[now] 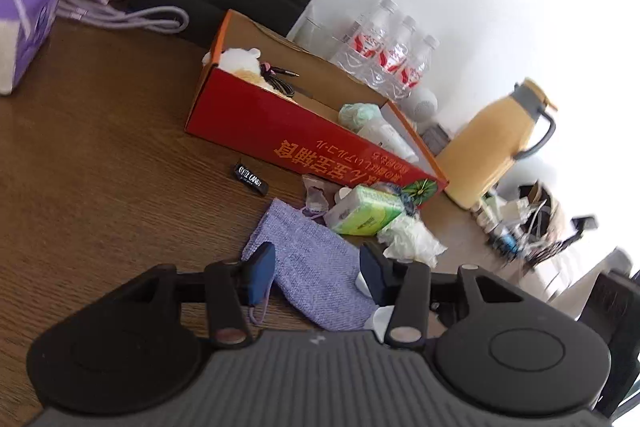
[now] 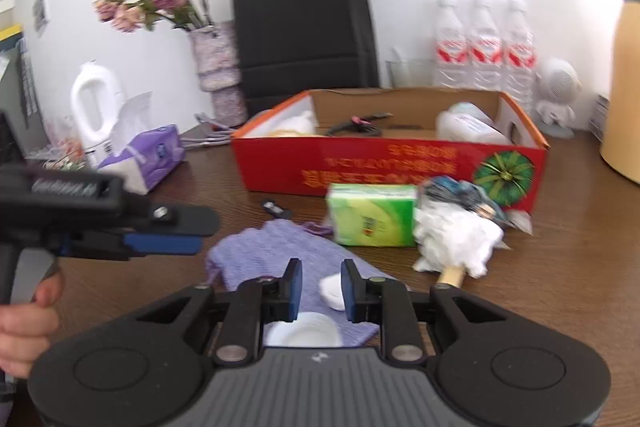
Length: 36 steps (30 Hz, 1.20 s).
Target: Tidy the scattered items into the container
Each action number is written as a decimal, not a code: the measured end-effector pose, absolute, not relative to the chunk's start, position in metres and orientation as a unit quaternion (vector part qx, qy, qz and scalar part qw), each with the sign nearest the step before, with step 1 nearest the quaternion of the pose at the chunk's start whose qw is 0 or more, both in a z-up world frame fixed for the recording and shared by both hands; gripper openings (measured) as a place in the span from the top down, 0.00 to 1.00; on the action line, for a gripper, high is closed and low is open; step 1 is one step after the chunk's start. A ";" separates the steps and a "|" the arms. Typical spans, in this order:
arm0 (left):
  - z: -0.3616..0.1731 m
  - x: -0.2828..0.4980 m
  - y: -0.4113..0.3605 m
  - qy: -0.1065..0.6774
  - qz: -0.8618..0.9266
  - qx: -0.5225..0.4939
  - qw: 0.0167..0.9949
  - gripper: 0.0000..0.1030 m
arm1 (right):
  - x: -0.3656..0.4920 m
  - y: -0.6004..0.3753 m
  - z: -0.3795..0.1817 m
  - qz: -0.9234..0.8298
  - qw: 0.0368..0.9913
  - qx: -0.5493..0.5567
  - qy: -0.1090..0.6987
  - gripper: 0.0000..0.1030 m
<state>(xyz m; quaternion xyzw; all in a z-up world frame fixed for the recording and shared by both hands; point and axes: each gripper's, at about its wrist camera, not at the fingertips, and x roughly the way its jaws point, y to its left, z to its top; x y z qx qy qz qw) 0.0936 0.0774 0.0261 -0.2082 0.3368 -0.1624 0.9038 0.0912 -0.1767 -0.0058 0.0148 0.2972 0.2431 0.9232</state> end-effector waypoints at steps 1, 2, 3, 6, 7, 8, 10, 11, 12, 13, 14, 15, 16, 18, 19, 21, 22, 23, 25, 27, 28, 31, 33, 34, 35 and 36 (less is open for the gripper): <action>0.027 0.090 0.070 0.336 -0.156 -0.168 0.914 0.54 | 0.095 -0.176 -0.008 0.239 0.923 0.006 0.302 0.78; 0.027 0.087 0.060 0.335 -0.155 -0.132 0.920 0.53 | 0.099 -0.174 -0.009 0.237 0.922 -0.004 0.306 0.78; 0.025 0.084 0.054 0.335 -0.157 -0.105 0.923 0.53 | 0.103 -0.171 -0.009 0.241 0.919 -0.011 0.310 0.77; 0.020 0.073 0.047 0.337 -0.175 -0.070 0.923 0.52 | 0.115 -0.159 -0.012 0.259 0.906 -0.044 0.332 0.68; 0.020 0.070 0.046 0.334 -0.182 -0.065 0.923 0.52 | 0.118 -0.154 -0.014 0.263 0.900 -0.060 0.342 0.67; 0.020 0.066 0.045 0.330 -0.190 -0.059 0.923 0.51 | 0.120 -0.151 -0.017 0.262 0.898 -0.071 0.347 0.70; 0.021 0.056 0.040 0.319 -0.213 -0.043 0.922 0.46 | 0.120 -0.150 -0.018 0.265 0.897 -0.071 0.348 0.75; 0.021 0.052 0.036 0.314 -0.219 -0.027 0.923 0.42 | 0.120 -0.152 -0.016 0.263 0.898 -0.066 0.347 0.75; 0.021 0.049 0.029 0.310 -0.228 -0.009 0.923 0.39 | 0.118 -0.157 -0.012 0.262 0.901 -0.056 0.342 0.75; 0.020 0.047 0.023 0.309 -0.241 0.000 0.920 0.34 | 0.116 -0.163 -0.007 0.264 0.903 -0.044 0.335 0.75; 0.019 0.046 0.016 0.309 -0.251 0.006 0.917 0.33 | 0.113 -0.170 -0.001 0.261 0.907 -0.033 0.328 0.75; 0.019 0.046 0.009 0.308 -0.258 0.016 0.916 0.33 | 0.109 -0.179 0.005 0.256 0.911 -0.024 0.322 0.75; 0.019 0.047 0.002 0.307 -0.261 0.026 0.915 0.33 | 0.105 -0.188 0.010 0.249 0.915 -0.016 0.318 0.75; 0.019 0.053 -0.015 0.308 -0.272 0.044 0.910 0.33 | 0.098 -0.207 0.016 0.232 0.920 0.002 0.314 0.75; 0.018 0.058 -0.023 0.314 -0.272 0.051 0.908 0.33 | 0.095 -0.215 0.018 0.224 0.922 0.007 0.315 0.75; 0.012 0.067 -0.037 0.335 -0.254 0.064 0.905 0.38 | 0.088 -0.226 0.018 0.205 0.926 0.011 0.316 0.75; 0.008 0.072 -0.041 0.348 -0.243 0.066 0.903 0.49 | 0.084 -0.230 0.017 0.198 0.927 0.014 0.319 0.75; 0.006 0.073 -0.042 0.355 -0.236 0.062 0.902 0.60 | 0.081 -0.233 0.016 0.192 0.926 0.016 0.324 0.75; 0.007 0.070 -0.038 0.348 -0.227 0.045 0.908 0.60 | 0.075 -0.237 0.011 0.176 0.924 0.015 0.338 0.75; 0.017 0.063 -0.032 0.330 -0.212 0.025 0.919 0.60 | 0.070 -0.238 0.006 0.168 0.923 0.017 0.346 0.75; 0.023 0.058 -0.030 0.318 -0.208 0.020 0.925 0.60 | 0.069 -0.238 0.004 0.168 0.922 0.020 0.349 0.75; 0.045 0.046 -0.025 0.291 -0.185 0.007 0.939 0.60 | 0.062 -0.232 0.005 0.174 0.920 0.024 0.351 0.75; 0.059 0.035 -0.022 0.268 -0.160 0.011 0.950 0.60 | 0.055 -0.226 0.011 0.167 0.923 0.015 0.346 0.75; 0.063 0.030 -0.022 0.258 -0.147 0.015 0.955 0.60 | 0.051 -0.223 0.013 0.162 0.926 0.009 0.341 0.75; 0.066 0.025 -0.021 0.249 -0.132 0.018 0.959 0.60 | 0.046 -0.219 0.016 0.159 0.929 0.003 0.334 0.75; 0.067 0.018 -0.021 0.242 -0.110 0.021 0.964 0.60 | 0.041 -0.216 0.018 0.159 0.932 -0.001 0.326 0.75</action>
